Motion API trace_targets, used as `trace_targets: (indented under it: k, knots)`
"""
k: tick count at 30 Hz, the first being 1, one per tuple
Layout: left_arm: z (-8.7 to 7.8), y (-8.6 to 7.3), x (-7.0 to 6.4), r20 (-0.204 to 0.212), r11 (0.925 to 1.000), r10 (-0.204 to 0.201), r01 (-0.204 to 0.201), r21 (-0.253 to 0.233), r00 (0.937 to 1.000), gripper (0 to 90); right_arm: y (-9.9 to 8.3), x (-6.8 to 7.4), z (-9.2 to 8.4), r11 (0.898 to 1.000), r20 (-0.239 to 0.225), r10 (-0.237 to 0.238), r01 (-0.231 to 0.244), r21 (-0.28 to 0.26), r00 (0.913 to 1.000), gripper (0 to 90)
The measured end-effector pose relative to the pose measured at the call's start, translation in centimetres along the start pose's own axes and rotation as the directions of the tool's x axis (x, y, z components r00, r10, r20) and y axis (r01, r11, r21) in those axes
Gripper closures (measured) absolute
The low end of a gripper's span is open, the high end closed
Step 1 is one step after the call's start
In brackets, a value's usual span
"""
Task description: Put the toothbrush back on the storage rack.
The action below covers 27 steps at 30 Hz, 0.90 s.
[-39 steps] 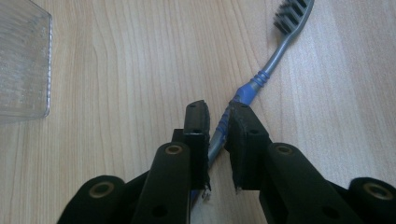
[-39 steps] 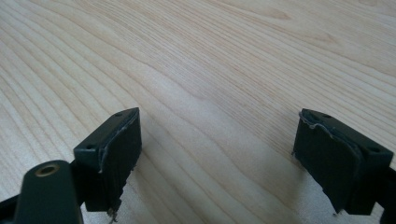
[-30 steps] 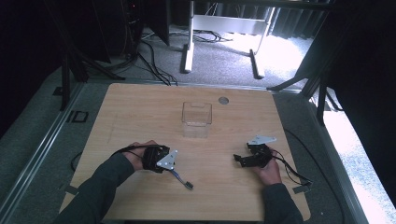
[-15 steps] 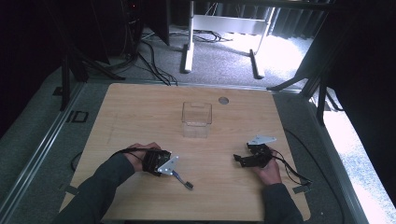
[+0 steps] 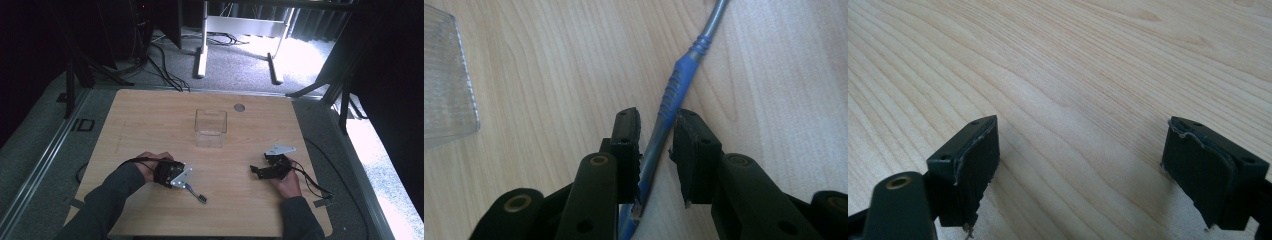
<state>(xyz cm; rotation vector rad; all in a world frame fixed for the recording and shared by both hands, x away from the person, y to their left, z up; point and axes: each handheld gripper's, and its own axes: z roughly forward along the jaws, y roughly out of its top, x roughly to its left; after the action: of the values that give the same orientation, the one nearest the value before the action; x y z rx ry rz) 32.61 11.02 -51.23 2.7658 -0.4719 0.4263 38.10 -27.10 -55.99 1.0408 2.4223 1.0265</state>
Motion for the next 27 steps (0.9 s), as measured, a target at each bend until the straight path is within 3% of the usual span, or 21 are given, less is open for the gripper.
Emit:
trace_targets:
  k: [27]
  knots:
    - [1.1, 0.4, -0.1, 0.017, 0.9986, 0.053, -0.053, 0.008, 0.9984, 73.1, 0.0, 0.0, 0.0, 1.0, 0.0, 0.0, 0.0, 0.0, 1.0, 15.0]
